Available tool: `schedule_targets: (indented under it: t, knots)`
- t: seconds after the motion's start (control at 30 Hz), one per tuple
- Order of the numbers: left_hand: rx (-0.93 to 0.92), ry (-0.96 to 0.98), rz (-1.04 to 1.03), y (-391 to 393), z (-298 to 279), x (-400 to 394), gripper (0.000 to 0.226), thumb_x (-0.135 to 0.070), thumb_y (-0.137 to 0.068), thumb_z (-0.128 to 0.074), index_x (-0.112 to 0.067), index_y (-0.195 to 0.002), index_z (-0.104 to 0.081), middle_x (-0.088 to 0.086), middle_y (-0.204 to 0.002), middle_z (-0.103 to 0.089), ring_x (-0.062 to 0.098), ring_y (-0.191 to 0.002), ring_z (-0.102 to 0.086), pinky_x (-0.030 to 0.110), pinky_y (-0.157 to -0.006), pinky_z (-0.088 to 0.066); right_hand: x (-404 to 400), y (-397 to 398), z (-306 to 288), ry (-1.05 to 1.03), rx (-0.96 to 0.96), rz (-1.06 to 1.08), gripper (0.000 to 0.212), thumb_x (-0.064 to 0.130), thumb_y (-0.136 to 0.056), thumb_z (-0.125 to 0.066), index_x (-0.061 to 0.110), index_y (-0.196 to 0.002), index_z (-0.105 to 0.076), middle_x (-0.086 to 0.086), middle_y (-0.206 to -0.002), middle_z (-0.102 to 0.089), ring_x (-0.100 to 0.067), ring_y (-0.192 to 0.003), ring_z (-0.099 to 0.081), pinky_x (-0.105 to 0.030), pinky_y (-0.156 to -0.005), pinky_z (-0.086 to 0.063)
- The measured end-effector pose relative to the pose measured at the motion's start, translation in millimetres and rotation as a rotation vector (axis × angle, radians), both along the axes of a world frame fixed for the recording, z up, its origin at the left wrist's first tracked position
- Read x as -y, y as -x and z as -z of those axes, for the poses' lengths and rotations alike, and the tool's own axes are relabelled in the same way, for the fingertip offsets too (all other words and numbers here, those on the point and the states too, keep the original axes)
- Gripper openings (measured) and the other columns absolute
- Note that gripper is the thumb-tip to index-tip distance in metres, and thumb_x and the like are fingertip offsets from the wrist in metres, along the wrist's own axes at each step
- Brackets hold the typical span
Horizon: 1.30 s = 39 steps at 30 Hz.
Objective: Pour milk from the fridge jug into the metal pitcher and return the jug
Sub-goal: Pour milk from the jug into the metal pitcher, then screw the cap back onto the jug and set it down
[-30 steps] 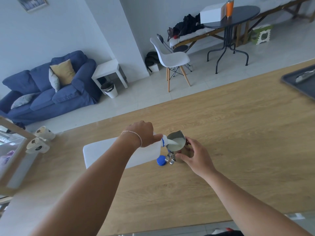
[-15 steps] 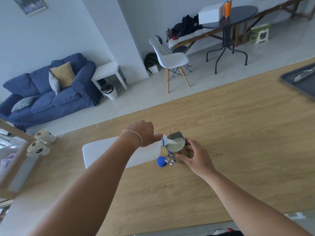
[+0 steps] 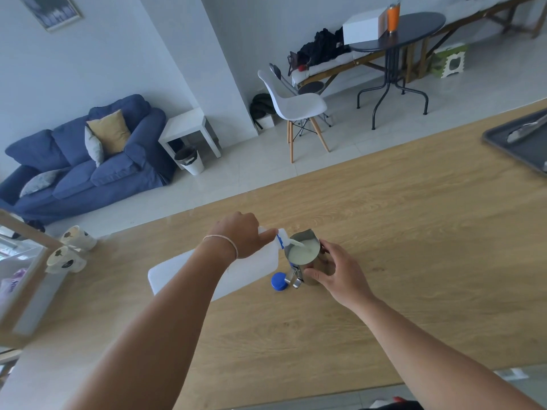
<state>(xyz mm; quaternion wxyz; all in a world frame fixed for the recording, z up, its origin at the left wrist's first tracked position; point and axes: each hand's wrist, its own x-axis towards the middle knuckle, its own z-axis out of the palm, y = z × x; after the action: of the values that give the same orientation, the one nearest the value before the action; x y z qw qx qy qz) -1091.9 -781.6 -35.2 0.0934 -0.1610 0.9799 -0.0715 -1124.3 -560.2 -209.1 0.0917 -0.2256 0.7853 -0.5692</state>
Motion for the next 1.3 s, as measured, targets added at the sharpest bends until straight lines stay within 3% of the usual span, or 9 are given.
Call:
schedule_targets:
  t: [0.2,0.37,0.47,0.53,0.73,0.87,1.0,1.17,1.3]
  knots:
    - [-0.144,-0.194,-0.100,-23.1,26.7,4.2,0.072,-0.074,-0.086,-0.033,-0.010,-0.064,-0.058,0.004,-0.062,-0.058,0.022,-0.056,-0.053,0.031,-0.051,-0.037,-0.1,1.8,-5.9,-0.013,0.031,0.009,0.078,0.060,-0.069,-0.079,0.035,-0.138,-0.053,0.018,-0.122,-0.062,-0.003,-0.114,-0.062,-0.038,-0.096,-0.056]
    - [-0.421,-0.485,-0.317,-51.4,39.0,19.9,0.062,-0.065,-0.086,-0.036,-0.023,-0.041,-0.037,-0.005,-0.036,-0.036,0.018,-0.048,-0.038,0.032,-0.051,-0.030,-6.8,5.7,-19.8,-0.106,0.014,-0.029,0.069,0.067,-0.075,-0.074,0.044,-0.135,-0.050,0.024,-0.130,-0.056,0.000,-0.123,-0.054,-0.020,-0.097,-0.046]
    - [-0.662,-0.536,-0.420,-77.5,40.9,41.0,0.057,-0.063,-0.085,-0.041,-0.022,-0.046,-0.032,-0.004,-0.040,-0.029,0.017,-0.048,-0.027,0.034,-0.051,-0.027,-6.2,4.4,-32.4,-0.215,-0.172,0.100,0.078,0.066,-0.085,-0.067,0.021,-0.145,-0.049,0.006,-0.143,-0.053,-0.011,-0.132,-0.047,-0.025,-0.103,-0.038]
    - [-0.840,-0.589,-0.501,-94.2,42.5,53.5,0.057,-0.061,-0.082,-0.043,-0.016,-0.049,-0.029,-0.006,-0.044,-0.024,0.016,-0.049,-0.025,0.035,-0.052,-0.025,2.9,-1.3,-48.6,-0.162,-0.386,0.130,0.063,0.054,-0.090,-0.065,0.014,-0.138,-0.056,-0.002,-0.133,-0.059,-0.019,-0.125,-0.052,-0.032,-0.100,-0.046]
    - [-1.180,-0.845,-0.772,-134.2,63.5,70.3,0.071,-0.057,-0.080,-0.042,0.012,-0.059,-0.040,0.016,-0.058,-0.036,0.022,-0.055,-0.034,0.036,-0.057,-0.031,70.7,-37.2,-92.5,-0.017,-0.686,-0.234,0.036,0.018,-0.090,-0.073,0.004,-0.123,-0.068,-0.007,-0.109,-0.067,-0.021,-0.097,-0.066,-0.035,-0.079,-0.058]
    - [-1.256,-0.902,-0.796,-153.0,76.5,68.7,0.068,-0.058,-0.078,-0.038,0.005,-0.053,-0.035,0.017,-0.053,-0.037,0.023,-0.053,-0.034,0.036,-0.055,-0.031,121.2,-59.4,-83.2,-0.331,-0.486,-0.497,0.042,0.019,-0.097,-0.058,0.010,-0.138,-0.057,-0.009,-0.130,-0.058,-0.025,-0.120,-0.057,-0.037,-0.094,-0.051]
    - [-1.282,-0.874,-0.668,-159.3,81.4,58.3,0.048,-0.054,-0.081,-0.038,-0.020,-0.050,-0.025,0.007,-0.050,-0.026,0.015,-0.047,-0.024,0.034,-0.051,-0.023,149.6,-66.1,-56.9,-0.717,-0.247,-0.484,0.034,0.015,-0.099,-0.044,0.008,-0.132,-0.049,-0.010,-0.139,-0.044,-0.029,-0.137,-0.038,-0.038,-0.101,-0.040]
    - [-1.328,-0.917,-0.638,-160.4,86.1,57.3,0.047,-0.051,-0.084,-0.041,-0.024,-0.051,-0.021,0.006,-0.052,-0.022,0.019,-0.051,-0.022,0.033,-0.051,-0.021,146.6,-70.8,-21.4,-1.231,-0.311,-0.404,0.048,0.003,-0.093,-0.049,0.002,-0.140,-0.041,-0.024,-0.146,-0.036,-0.045,-0.138,-0.030,-0.048,-0.115,-0.029]
    - [-1.365,-0.911,-0.594,-160.5,89.4,56.8,0.047,-0.050,-0.084,-0.042,-0.020,-0.054,-0.021,0.001,-0.051,-0.021,0.009,-0.047,-0.019,0.023,-0.045,-0.018,138.4,-75.2,-11.8,-1.209,-0.448,-0.342,0.048,-0.007,-0.086,-0.055,0.007,-0.131,-0.047,-0.018,-0.136,-0.044,-0.037,-0.126,-0.042,-0.041,-0.107,-0.037]
